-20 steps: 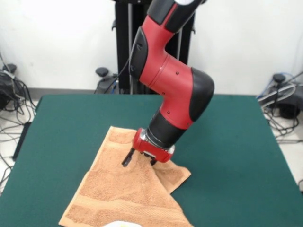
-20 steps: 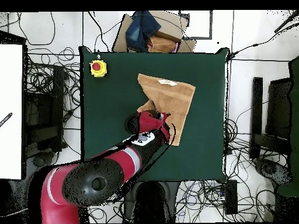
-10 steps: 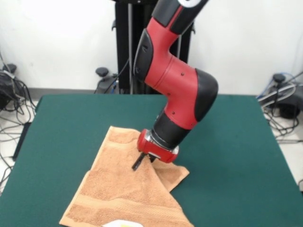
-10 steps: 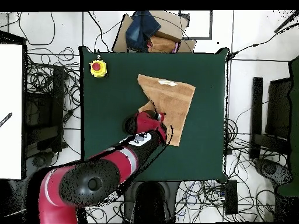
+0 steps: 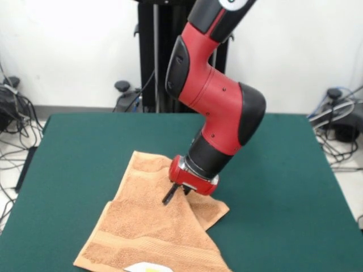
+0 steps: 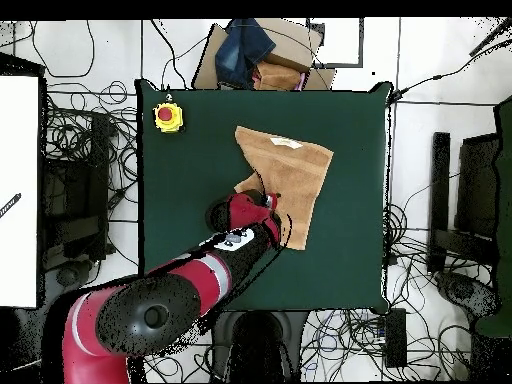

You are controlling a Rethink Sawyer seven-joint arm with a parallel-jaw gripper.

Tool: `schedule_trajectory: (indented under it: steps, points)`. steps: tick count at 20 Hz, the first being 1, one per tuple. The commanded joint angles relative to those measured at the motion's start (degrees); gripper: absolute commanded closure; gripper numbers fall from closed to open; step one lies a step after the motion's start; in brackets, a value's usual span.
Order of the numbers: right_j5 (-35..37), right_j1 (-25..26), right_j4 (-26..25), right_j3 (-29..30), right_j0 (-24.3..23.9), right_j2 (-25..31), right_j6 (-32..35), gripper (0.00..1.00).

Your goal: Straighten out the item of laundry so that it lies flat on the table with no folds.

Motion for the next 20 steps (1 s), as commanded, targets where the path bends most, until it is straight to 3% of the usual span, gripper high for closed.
schedule_trajectory:
  steps: [1, 14, 17, 20]
  points:
    - [-3.42, 0.00, -0.66, 0.15, -1.06, 8.84, 11.82, 1.00]
    - [-3.53, -2.60, -3.39, 1.38, -4.38, 12.21, 10.18, 1.00]
    - [-3.49, -6.22, -9.10, 3.26, -10.32, 17.42, 6.61, 1.00]
    - [-0.93, -11.21, -16.59, 6.17, -19.28, 24.68, 0.86, 1.00]
